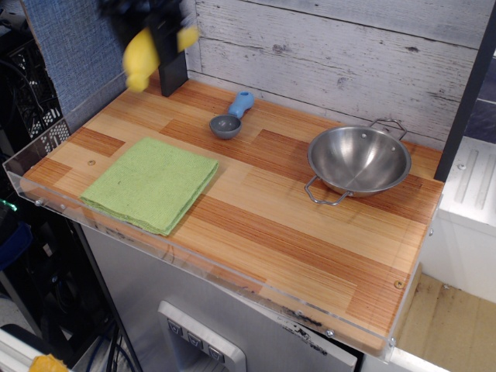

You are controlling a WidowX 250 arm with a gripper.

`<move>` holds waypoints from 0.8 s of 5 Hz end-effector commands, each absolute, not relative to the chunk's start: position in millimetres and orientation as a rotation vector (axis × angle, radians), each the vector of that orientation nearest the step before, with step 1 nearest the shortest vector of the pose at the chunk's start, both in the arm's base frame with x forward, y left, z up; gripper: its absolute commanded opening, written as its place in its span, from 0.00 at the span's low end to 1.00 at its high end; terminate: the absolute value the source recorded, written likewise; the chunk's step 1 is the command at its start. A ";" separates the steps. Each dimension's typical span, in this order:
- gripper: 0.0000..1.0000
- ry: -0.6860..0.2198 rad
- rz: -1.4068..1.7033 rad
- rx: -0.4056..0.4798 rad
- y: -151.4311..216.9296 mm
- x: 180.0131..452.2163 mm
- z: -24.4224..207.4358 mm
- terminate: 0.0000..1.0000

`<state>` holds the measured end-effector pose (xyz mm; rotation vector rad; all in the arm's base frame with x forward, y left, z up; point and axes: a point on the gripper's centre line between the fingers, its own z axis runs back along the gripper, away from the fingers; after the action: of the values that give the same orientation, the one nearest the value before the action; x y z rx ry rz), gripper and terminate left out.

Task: Move banana into bowl

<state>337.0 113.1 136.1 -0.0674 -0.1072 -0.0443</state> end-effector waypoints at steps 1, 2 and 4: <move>0.00 -0.040 -0.168 -0.128 18.2 345.3 144.3 0.00; 0.00 -0.005 -0.200 -0.110 -32.0 348.1 126.5 0.00; 0.00 -0.020 -0.220 -0.045 -62.7 352.7 74.7 0.00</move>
<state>354.1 -58.0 61.2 -0.0441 0.0152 -0.2016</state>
